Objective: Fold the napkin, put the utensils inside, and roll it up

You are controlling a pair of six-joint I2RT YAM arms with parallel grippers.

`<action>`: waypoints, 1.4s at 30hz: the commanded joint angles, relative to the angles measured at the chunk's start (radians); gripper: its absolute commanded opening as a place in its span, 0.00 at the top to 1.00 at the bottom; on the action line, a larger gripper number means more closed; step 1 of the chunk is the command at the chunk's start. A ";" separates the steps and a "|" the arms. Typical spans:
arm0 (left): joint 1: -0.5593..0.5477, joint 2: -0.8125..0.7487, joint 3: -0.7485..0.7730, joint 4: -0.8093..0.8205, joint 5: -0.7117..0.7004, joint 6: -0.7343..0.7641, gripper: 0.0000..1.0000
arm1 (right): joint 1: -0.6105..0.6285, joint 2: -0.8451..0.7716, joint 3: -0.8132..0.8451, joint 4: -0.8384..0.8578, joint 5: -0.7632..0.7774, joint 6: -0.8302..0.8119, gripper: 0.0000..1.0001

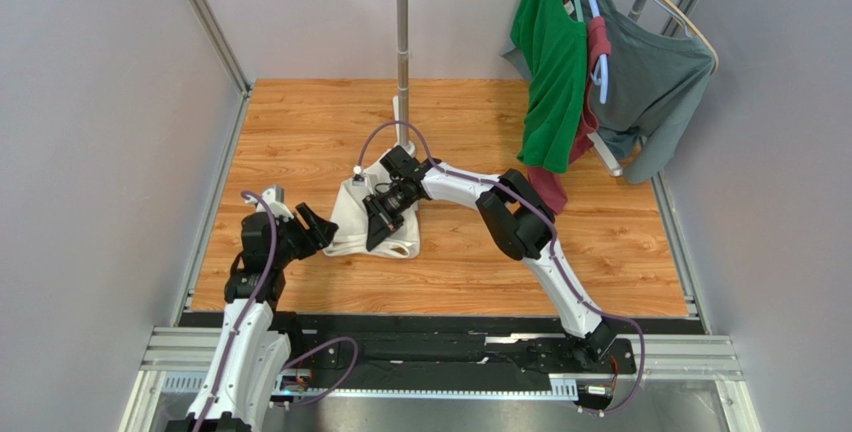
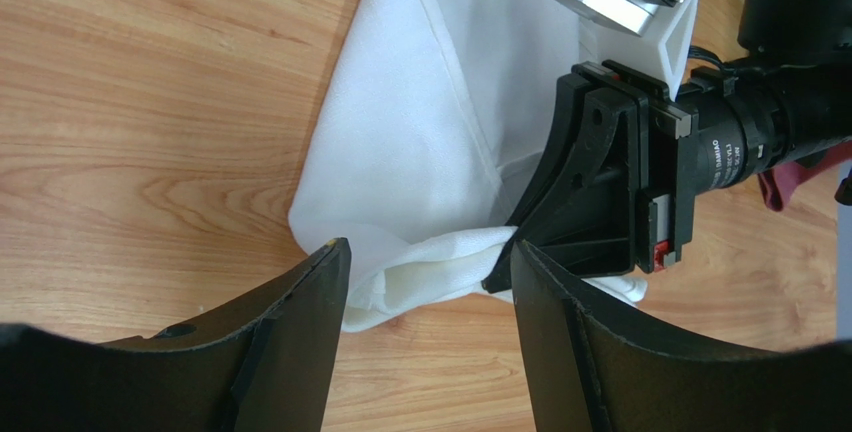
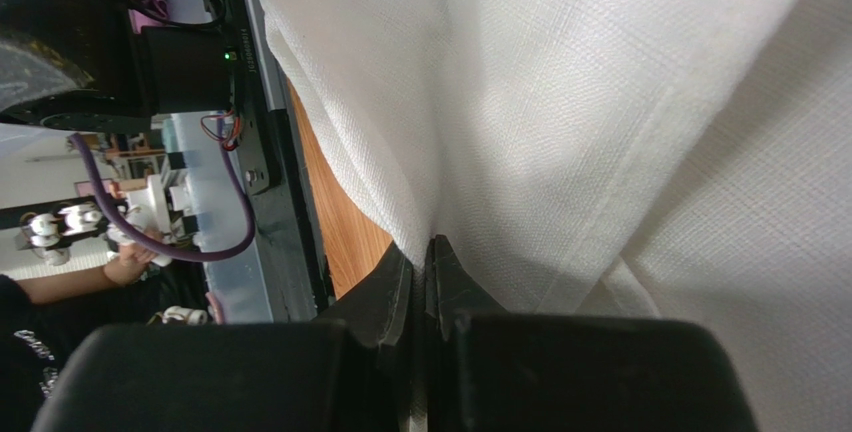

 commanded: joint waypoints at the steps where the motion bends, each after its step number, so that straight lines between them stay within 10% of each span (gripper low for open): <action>1: -0.009 -0.006 0.043 -0.134 -0.172 -0.019 0.31 | -0.047 0.088 0.015 -0.048 0.094 0.026 1.00; 14: -0.070 0.017 0.094 -0.321 -0.098 -0.273 0.35 | -0.073 0.122 0.029 -0.039 0.109 0.067 1.00; 42: -0.093 0.374 0.092 0.190 0.091 -0.349 0.33 | -0.074 0.111 -0.005 -0.030 0.158 0.070 1.00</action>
